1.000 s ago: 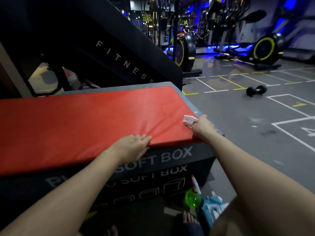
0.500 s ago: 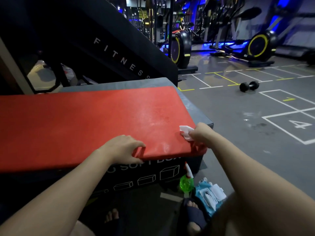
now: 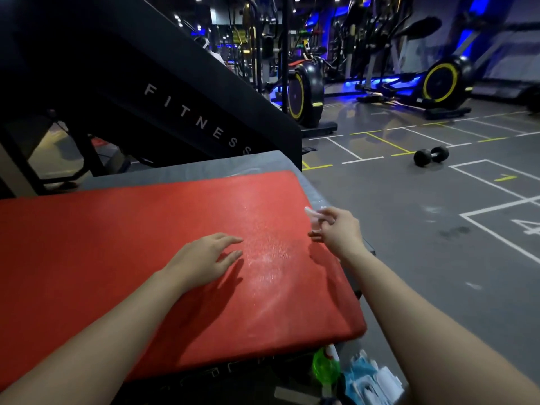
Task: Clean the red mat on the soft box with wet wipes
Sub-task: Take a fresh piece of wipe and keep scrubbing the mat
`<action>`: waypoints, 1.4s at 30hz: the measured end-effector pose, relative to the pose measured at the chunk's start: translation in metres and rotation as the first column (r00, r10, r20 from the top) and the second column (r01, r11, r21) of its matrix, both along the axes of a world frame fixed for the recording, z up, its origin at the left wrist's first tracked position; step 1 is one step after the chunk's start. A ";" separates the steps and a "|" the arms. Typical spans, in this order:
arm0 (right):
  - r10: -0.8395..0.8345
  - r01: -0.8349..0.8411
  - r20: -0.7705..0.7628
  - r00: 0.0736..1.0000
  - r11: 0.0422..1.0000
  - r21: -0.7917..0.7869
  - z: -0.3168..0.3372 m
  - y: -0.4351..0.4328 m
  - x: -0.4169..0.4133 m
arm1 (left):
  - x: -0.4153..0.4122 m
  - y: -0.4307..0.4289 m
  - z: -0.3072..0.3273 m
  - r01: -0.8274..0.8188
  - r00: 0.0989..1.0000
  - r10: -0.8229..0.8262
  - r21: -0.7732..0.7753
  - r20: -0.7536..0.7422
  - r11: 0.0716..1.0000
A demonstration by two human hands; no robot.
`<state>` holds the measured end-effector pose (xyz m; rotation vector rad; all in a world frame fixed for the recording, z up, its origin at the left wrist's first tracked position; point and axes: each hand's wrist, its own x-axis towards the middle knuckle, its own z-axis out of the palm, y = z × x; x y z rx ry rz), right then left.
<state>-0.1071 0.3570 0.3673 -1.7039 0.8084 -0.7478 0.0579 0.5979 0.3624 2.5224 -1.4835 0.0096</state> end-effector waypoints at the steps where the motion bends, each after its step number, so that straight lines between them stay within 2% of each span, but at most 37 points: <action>1: -0.018 0.014 -0.052 0.998 0.998 -0.069 -0.002 -0.008 0.008 | 0.010 -0.010 -0.001 -0.004 1.000 0.004 0.019 -0.003 1.000; 3: -0.063 0.014 -0.211 0.975 0.974 -0.226 -0.008 -0.021 0.021 | 0.031 -0.031 -0.008 -0.014 1.000 0.014 0.044 0.016 0.999; 5: -0.043 -0.065 -0.325 0.945 0.947 -0.313 -0.014 -0.027 0.036 | 0.050 -0.055 -0.014 -0.033 0.999 0.033 0.051 0.009 0.998; 9: 0.106 -0.286 -0.391 0.915 0.851 -0.441 -0.036 -0.040 0.080 | 0.089 -0.103 -0.032 -0.094 0.994 0.097 0.055 -0.054 0.994; 11: 0.140 -0.330 -0.401 0.905 0.827 -0.456 -0.042 -0.042 0.089 | 0.096 -0.112 -0.044 -0.135 0.989 0.138 0.065 -0.049 0.989; 14: 0.130 -0.333 -0.435 0.891 0.840 -0.429 -0.057 -0.057 0.106 | 0.105 -0.121 -0.063 -0.190 0.981 0.192 0.070 -0.021 0.979; 19: 0.078 -0.374 -0.533 0.843 0.796 -0.476 -0.045 -0.122 0.176 | 0.110 -0.123 -0.071 -0.193 0.981 0.193 0.044 0.002 0.980; 24: 0.059 -0.454 -0.689 0.723 0.792 -0.408 -0.049 -0.167 0.247 | 0.111 -0.124 -0.076 -0.188 0.982 0.187 0.025 0.034 0.982; 28: 0.073 -0.468 -0.700 0.711 0.792 -0.393 -0.047 -0.190 0.287 | 0.112 -0.126 -0.079 -0.187 0.982 0.187 0.003 0.026 0.982; 32: 0.010 -0.407 -0.668 0.744 0.800 -0.441 -0.049 -0.191 0.289 | 0.113 -0.126 -0.077 -0.178 0.984 0.178 0.019 0.009 0.984; 36: -0.093 -0.429 -0.672 0.735 0.704 -0.566 -0.056 -0.173 0.265 | 0.112 -0.126 -0.075 -0.180 0.984 0.179 0.033 0.008 0.983; 38: -0.118 -0.426 -0.670 0.733 0.689 -0.587 -0.059 -0.168 0.261 | 0.112 -0.126 -0.076 -0.181 0.983 0.181 0.035 0.010 0.983; 42: -0.029 -0.392 -0.673 0.739 0.795 -0.464 -0.047 -0.176 0.285 | 0.112 -0.126 -0.076 -0.180 0.984 0.179 0.037 0.009 0.983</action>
